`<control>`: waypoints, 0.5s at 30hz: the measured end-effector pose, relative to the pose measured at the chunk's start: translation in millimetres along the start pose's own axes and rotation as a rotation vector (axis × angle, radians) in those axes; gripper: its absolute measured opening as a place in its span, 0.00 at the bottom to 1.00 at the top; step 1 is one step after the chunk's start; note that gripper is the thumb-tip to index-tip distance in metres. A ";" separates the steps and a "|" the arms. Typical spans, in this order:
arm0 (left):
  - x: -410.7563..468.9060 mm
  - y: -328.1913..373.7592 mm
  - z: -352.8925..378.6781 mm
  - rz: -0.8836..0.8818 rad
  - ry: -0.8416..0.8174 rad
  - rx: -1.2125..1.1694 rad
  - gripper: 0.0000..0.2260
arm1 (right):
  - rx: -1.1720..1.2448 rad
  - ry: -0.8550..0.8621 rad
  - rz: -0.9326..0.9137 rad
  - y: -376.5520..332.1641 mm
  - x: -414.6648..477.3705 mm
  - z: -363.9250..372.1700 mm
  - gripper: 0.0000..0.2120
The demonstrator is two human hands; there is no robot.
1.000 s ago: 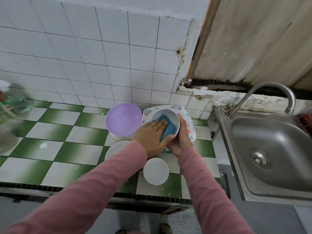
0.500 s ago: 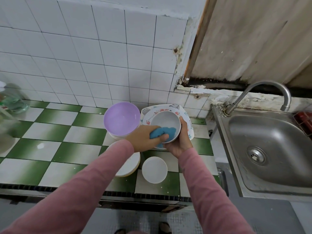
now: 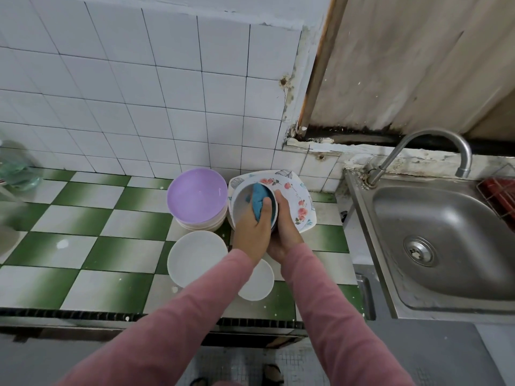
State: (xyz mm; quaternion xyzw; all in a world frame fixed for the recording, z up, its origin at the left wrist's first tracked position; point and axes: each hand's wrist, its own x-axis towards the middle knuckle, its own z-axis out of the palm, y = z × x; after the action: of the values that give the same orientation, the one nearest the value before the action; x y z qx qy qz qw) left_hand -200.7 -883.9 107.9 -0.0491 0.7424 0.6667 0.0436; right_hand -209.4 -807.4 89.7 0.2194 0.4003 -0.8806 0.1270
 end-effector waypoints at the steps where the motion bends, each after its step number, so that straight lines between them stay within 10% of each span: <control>1: 0.3 -0.4 -1.9 -0.019 -0.072 0.011 0.21 | 0.010 -0.002 -0.010 -0.8 0.7 -1.7 0.18; 8: 17.5 -17.0 -36.5 0.337 -0.555 0.610 0.21 | -0.118 0.069 0.060 -18.5 3.1 -13.6 0.32; 15: 28.9 -24.8 -52.0 0.594 -0.577 0.892 0.21 | -0.064 -0.023 0.148 -26.6 8.5 -26.9 0.35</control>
State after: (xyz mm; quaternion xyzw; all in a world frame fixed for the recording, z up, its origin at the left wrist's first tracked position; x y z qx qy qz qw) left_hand -226.0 -938.7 85.2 0.3656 0.8905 0.2613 0.0714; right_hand -219.7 -770.1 87.1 0.2340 0.4094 -0.8581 0.2034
